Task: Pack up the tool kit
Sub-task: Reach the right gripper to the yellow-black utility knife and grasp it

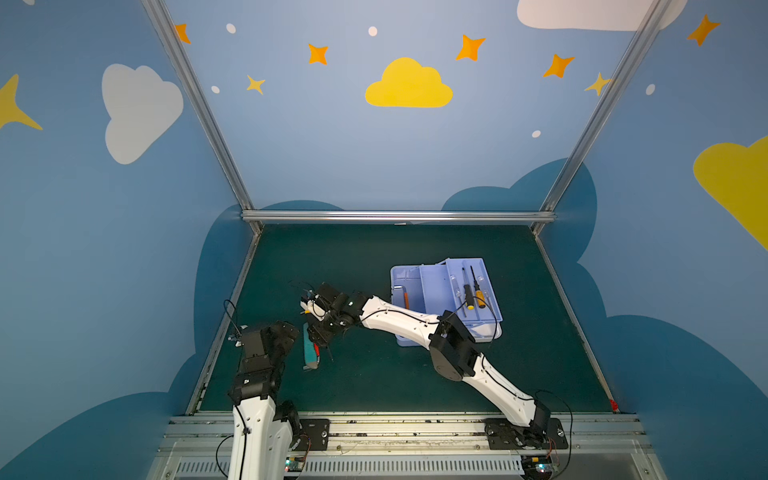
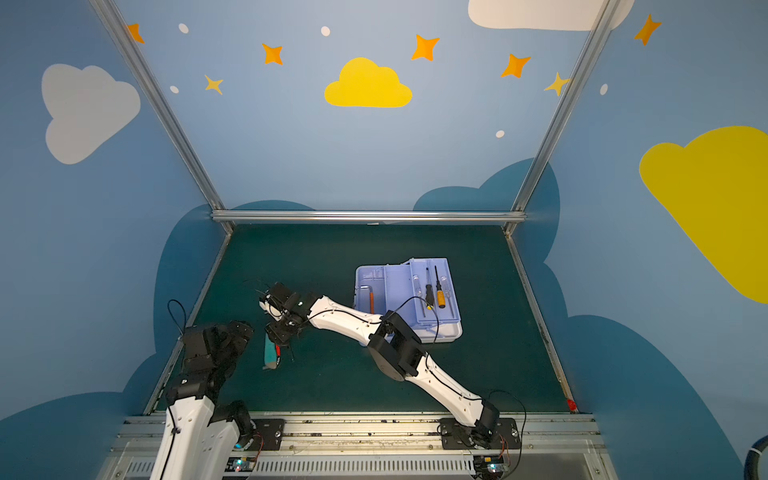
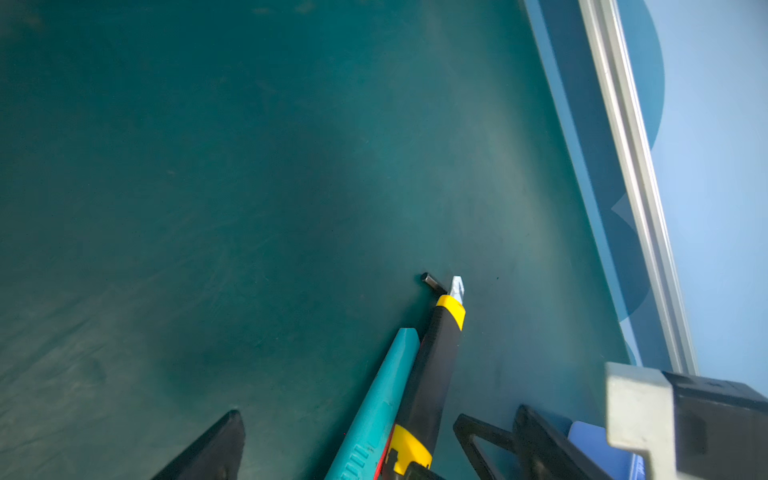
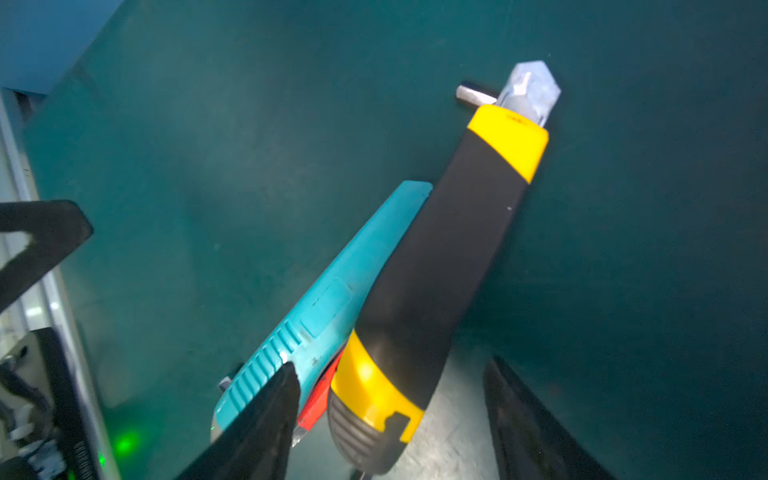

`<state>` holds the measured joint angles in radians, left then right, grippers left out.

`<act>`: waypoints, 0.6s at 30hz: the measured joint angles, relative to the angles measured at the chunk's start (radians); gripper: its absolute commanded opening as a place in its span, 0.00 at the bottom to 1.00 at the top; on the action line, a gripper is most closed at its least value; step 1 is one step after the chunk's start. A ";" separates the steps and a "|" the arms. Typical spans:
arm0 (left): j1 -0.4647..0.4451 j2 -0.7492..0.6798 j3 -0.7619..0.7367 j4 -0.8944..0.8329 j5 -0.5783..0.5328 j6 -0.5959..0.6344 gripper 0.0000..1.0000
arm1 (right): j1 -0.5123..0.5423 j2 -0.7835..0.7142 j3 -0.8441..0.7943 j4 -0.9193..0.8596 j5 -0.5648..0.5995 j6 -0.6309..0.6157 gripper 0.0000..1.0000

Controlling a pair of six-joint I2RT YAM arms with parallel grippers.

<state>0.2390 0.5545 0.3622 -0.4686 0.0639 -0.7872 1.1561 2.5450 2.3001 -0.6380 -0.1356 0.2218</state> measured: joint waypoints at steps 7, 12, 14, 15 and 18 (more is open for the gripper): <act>0.004 -0.013 0.000 -0.011 0.006 0.002 1.00 | 0.011 0.061 0.114 -0.011 0.100 -0.041 0.72; 0.005 -0.025 0.000 -0.015 0.006 0.002 1.00 | 0.015 0.088 0.120 -0.019 0.115 -0.049 0.71; 0.005 -0.026 0.000 -0.016 0.006 0.002 1.00 | 0.016 0.093 0.120 -0.019 0.115 -0.051 0.70; 0.005 -0.026 0.000 -0.016 0.006 0.002 1.00 | 0.018 0.095 0.120 -0.019 0.115 -0.054 0.69; 0.005 -0.026 0.000 -0.018 0.006 0.002 1.00 | 0.026 0.097 0.124 -0.021 0.116 -0.063 0.67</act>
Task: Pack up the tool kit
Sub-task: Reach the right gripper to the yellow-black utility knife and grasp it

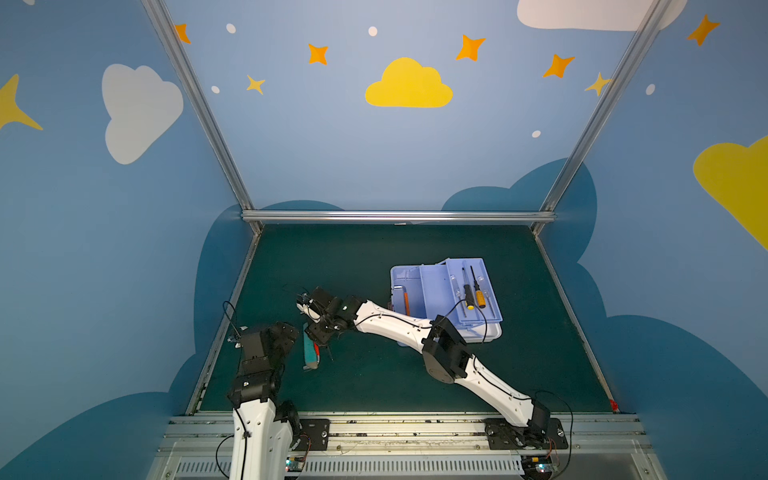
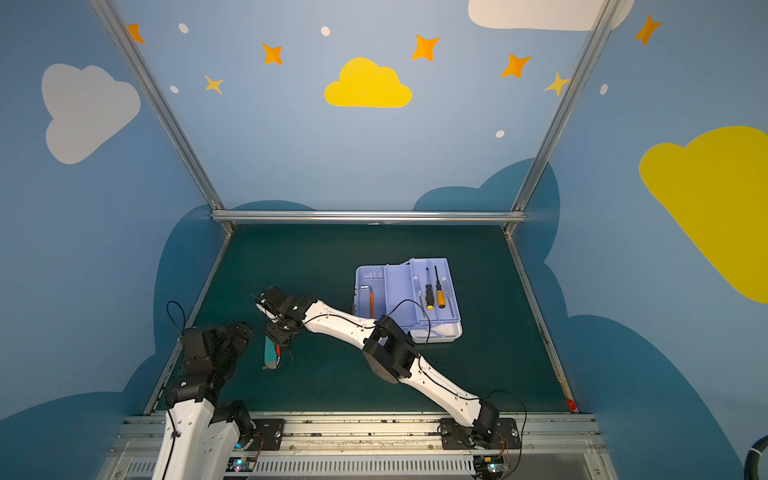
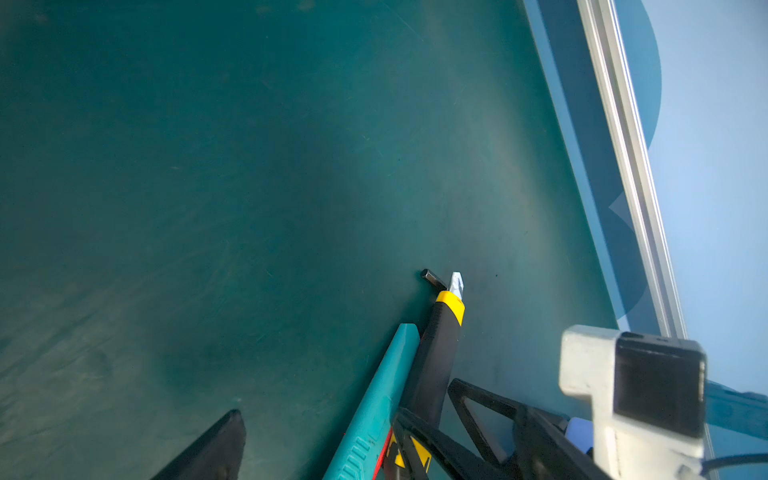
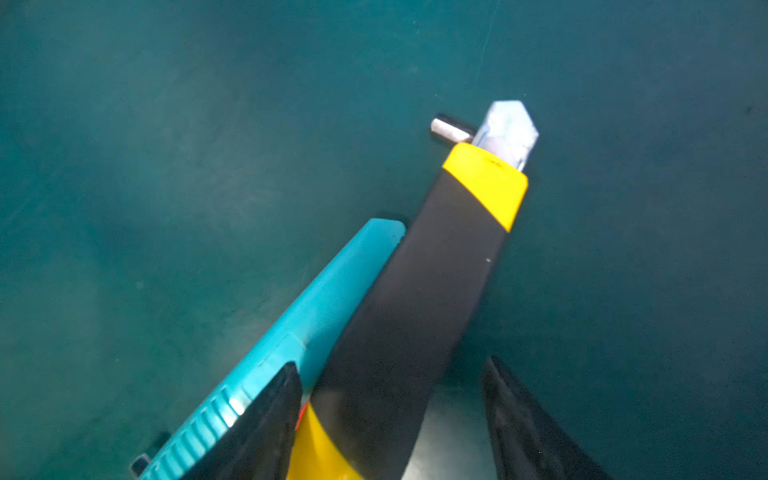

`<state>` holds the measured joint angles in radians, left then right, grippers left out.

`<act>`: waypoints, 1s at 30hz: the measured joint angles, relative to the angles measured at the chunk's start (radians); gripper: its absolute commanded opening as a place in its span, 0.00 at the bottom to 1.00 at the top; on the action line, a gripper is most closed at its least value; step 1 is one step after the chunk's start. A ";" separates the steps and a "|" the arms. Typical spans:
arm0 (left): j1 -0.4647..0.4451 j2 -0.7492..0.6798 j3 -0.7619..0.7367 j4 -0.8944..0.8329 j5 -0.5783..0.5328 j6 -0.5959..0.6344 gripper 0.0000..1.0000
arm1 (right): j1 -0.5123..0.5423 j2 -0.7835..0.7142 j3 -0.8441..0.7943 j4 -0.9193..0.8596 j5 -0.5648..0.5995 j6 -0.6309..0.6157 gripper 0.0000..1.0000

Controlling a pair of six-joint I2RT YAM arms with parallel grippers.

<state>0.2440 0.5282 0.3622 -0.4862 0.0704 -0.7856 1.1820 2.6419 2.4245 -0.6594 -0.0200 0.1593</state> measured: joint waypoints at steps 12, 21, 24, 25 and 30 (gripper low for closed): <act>0.000 -0.006 -0.016 0.010 0.045 0.008 1.00 | -0.024 0.010 0.013 -0.018 0.021 0.010 0.54; 0.000 0.014 -0.027 0.052 0.085 0.022 1.00 | -0.044 -0.009 -0.047 -0.008 0.037 0.011 0.44; 0.000 0.035 -0.038 0.069 0.102 0.026 1.00 | -0.047 -0.035 -0.092 0.006 0.045 0.007 0.39; 0.000 0.043 -0.040 0.075 0.107 0.027 1.00 | -0.047 -0.050 -0.116 0.011 0.048 0.006 0.37; 0.000 0.065 -0.041 0.097 0.124 0.034 1.00 | -0.048 -0.098 -0.203 0.039 0.077 -0.007 0.29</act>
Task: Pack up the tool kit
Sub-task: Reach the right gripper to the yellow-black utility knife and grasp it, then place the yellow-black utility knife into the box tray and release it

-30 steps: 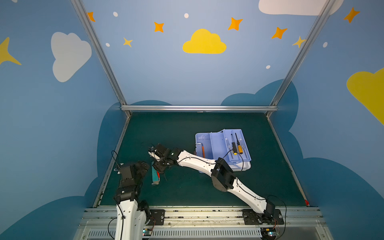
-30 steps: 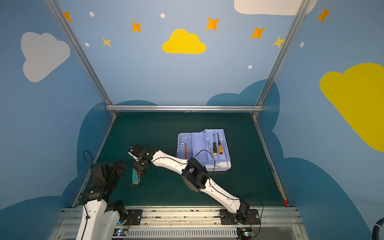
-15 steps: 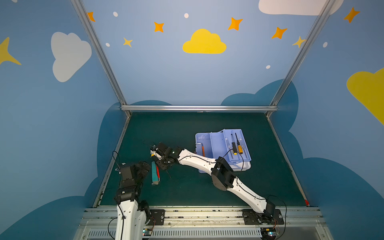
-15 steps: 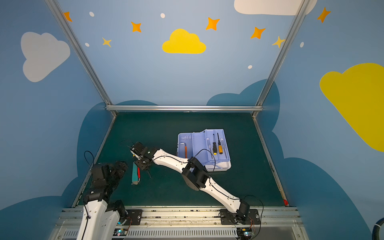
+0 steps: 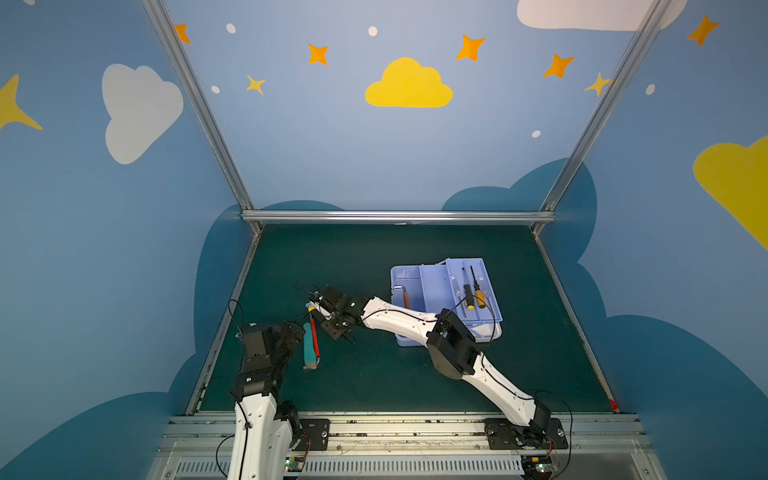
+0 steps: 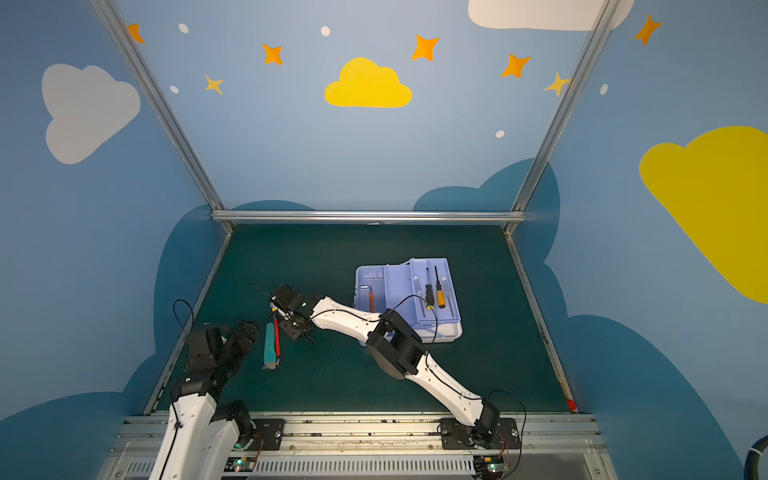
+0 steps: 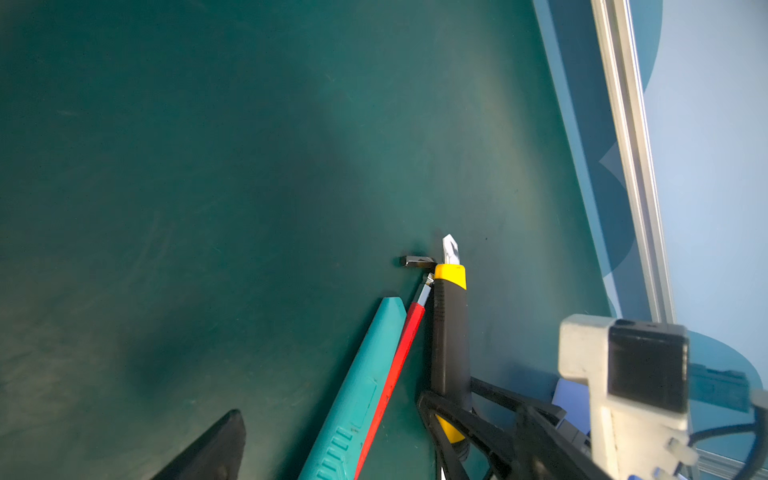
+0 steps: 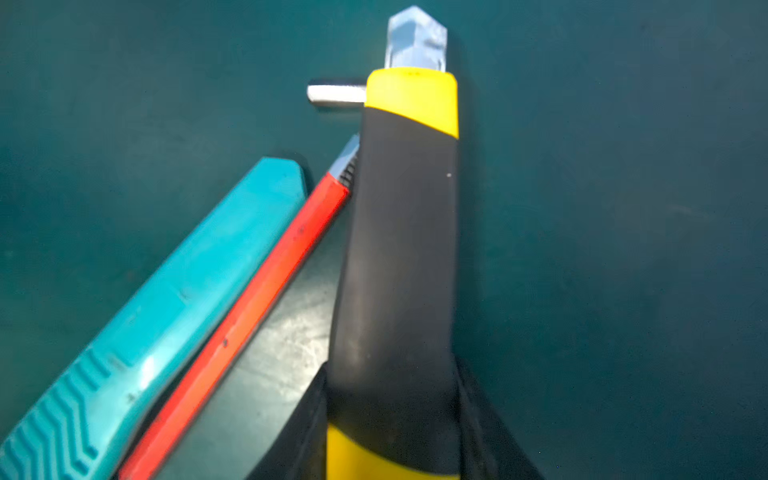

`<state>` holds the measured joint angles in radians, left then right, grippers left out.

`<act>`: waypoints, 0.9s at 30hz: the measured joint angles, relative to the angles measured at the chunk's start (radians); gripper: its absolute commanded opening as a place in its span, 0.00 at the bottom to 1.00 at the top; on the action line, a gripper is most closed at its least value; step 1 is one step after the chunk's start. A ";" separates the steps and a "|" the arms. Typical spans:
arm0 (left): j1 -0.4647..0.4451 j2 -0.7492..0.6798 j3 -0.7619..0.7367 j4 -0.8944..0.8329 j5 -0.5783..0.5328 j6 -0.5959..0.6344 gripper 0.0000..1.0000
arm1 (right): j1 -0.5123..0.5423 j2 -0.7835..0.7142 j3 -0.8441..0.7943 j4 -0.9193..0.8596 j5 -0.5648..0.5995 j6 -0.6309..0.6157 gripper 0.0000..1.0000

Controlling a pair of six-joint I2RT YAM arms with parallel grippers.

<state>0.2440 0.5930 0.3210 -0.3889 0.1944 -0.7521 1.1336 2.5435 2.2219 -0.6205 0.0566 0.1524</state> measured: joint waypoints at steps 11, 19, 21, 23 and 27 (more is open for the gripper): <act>0.000 0.057 -0.021 0.082 0.052 0.000 1.00 | -0.007 -0.101 -0.076 0.000 0.089 0.006 0.19; -0.003 0.150 -0.027 0.156 0.087 0.000 1.00 | -0.069 -0.391 -0.295 0.053 0.095 0.074 0.13; -0.005 0.175 -0.027 0.172 0.099 0.001 1.00 | -0.100 -0.468 -0.364 0.060 0.105 0.095 0.11; -0.009 0.196 -0.027 0.178 0.113 0.005 1.00 | -0.133 -0.548 -0.440 0.059 0.129 0.112 0.10; -0.017 0.219 -0.026 0.186 0.126 0.016 1.00 | -0.197 -0.700 -0.608 0.052 0.201 0.145 0.09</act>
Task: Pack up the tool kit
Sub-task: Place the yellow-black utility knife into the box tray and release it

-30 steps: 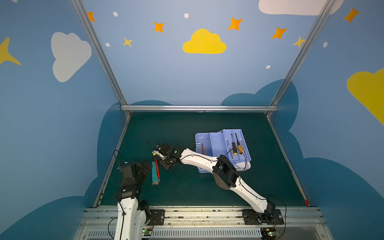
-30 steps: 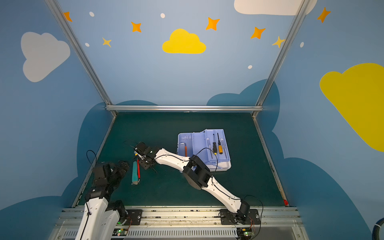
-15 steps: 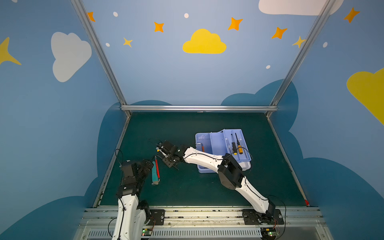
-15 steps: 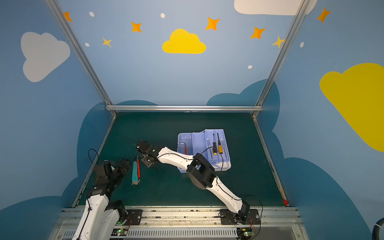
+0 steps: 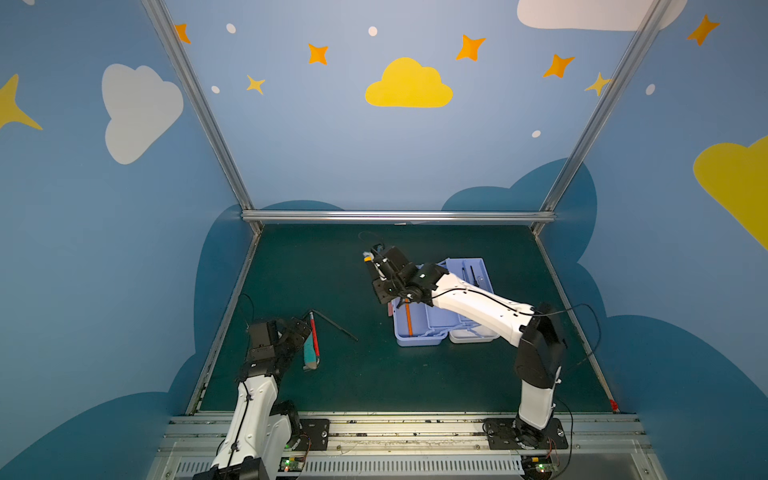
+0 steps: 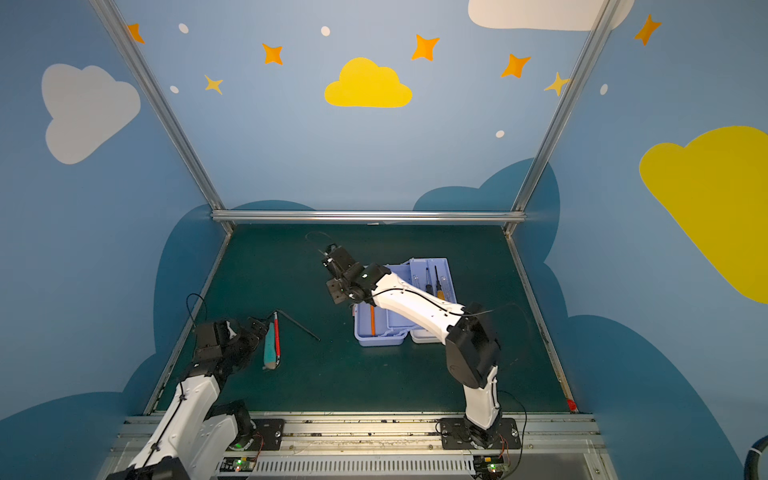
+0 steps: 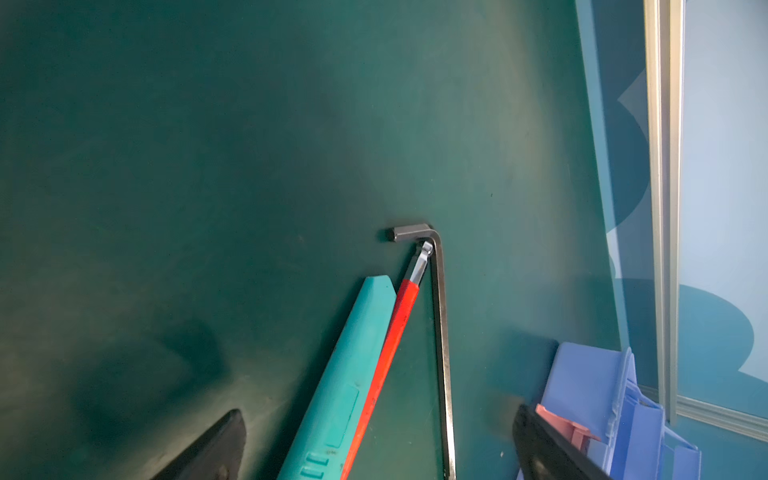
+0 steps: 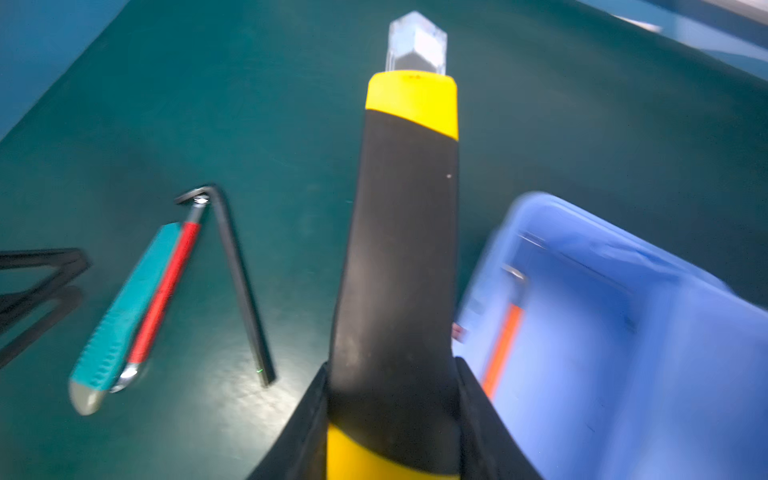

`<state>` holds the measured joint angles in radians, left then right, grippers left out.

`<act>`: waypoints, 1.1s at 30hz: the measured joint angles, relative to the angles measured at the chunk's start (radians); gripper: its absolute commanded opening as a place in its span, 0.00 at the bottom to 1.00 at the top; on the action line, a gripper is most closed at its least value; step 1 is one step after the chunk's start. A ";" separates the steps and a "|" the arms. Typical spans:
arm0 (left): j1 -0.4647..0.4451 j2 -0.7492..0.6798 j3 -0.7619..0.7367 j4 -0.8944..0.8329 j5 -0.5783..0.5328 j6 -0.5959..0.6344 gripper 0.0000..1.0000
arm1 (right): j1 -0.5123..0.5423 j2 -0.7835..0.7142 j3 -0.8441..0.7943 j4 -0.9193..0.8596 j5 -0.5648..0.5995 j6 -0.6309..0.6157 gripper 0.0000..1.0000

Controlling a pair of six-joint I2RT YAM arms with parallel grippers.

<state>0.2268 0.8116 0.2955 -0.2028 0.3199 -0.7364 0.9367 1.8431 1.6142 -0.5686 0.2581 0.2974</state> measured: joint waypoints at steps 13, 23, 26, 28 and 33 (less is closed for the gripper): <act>-0.007 0.024 0.000 0.028 0.009 0.026 1.00 | -0.115 -0.299 -0.390 -0.056 0.150 0.149 0.11; -0.007 0.024 0.000 0.027 0.009 0.030 1.00 | -0.151 -0.206 -0.404 -0.065 0.133 0.177 0.36; -0.007 0.018 0.000 0.026 0.008 0.030 1.00 | -0.151 -0.164 -0.377 -0.089 0.122 0.173 0.52; -0.007 0.009 0.000 0.023 0.005 0.030 1.00 | -0.151 -0.143 -0.344 -0.119 0.124 0.169 0.58; -0.007 -0.014 0.000 0.018 -0.001 0.030 1.00 | -0.153 -0.121 -0.230 -0.216 0.133 0.160 0.58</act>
<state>0.2195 0.7979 0.2955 -0.1844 0.3187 -0.7063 0.7834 1.7222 1.3842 -0.7849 0.3912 0.4572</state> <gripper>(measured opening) 0.996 0.590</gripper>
